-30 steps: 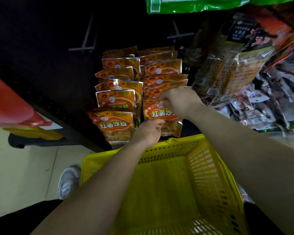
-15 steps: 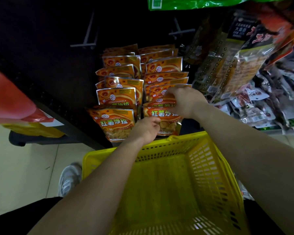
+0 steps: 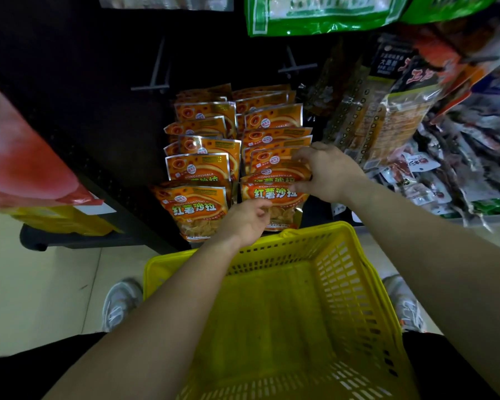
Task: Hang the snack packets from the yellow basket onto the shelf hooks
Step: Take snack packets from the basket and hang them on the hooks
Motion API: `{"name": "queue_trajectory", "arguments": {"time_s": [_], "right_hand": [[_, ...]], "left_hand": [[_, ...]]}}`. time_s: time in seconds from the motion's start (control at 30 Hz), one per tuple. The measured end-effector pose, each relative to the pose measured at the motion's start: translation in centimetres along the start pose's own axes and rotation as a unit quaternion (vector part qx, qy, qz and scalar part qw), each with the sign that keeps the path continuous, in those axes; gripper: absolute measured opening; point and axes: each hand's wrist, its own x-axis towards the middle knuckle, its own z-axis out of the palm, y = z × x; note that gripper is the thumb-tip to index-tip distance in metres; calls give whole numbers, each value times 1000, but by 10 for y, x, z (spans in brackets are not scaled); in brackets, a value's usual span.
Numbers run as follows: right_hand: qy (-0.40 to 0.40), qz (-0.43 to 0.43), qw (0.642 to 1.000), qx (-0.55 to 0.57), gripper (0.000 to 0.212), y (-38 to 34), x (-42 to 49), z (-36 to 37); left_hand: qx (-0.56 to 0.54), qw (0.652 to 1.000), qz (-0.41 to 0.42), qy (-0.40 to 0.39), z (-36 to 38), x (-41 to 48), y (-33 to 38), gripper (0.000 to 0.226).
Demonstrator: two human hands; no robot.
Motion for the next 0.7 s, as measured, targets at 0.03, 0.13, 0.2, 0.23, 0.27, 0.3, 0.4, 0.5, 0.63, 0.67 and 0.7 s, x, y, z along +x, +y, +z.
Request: {"name": "queue_trajectory", "arguments": {"time_s": [0.03,0.13,0.2,0.23,0.27,0.3,0.4,0.5,0.63,0.67,0.7], "right_hand": [[1,-1,1000,-4,73,-1,-4,-1],[25,4,999,-25,73,-5,-19,-6],[49,3,998,-33,70,-7,-30,-8],[57,-2,998,-34,66,-9,-35,-8],[60,-11,997,-36,60,-12,-41,-7],[58,-21,997,-43,54,-15,-47,-4],[4,-55,996,-75,45,-24,-63,13],[-82,-54,991,-85,47,-32,-67,39],[-105,14,994,-30,51,-35,-51,64],[-106,31,994,-17,52,-34,-45,68],[-106,44,993,-7,52,-34,-39,72]], "left_hand": [[3,1000,2,3,-2,-5,0,34],[18,1000,7,8,-9,-21,-3,35],[26,1000,9,14,-15,-32,-8,34],[31,999,9,17,-19,-38,-11,34],[37,999,8,21,-24,-44,-14,33],[43,999,5,25,-29,-49,-18,33],[68,997,-21,44,-44,-62,-32,34],[74,994,-51,68,-56,-70,-50,37],[85,991,-79,62,-64,-65,-66,50],[74,992,-85,54,-65,-61,-69,51],[60,993,-90,44,-65,-55,-71,50]]}}
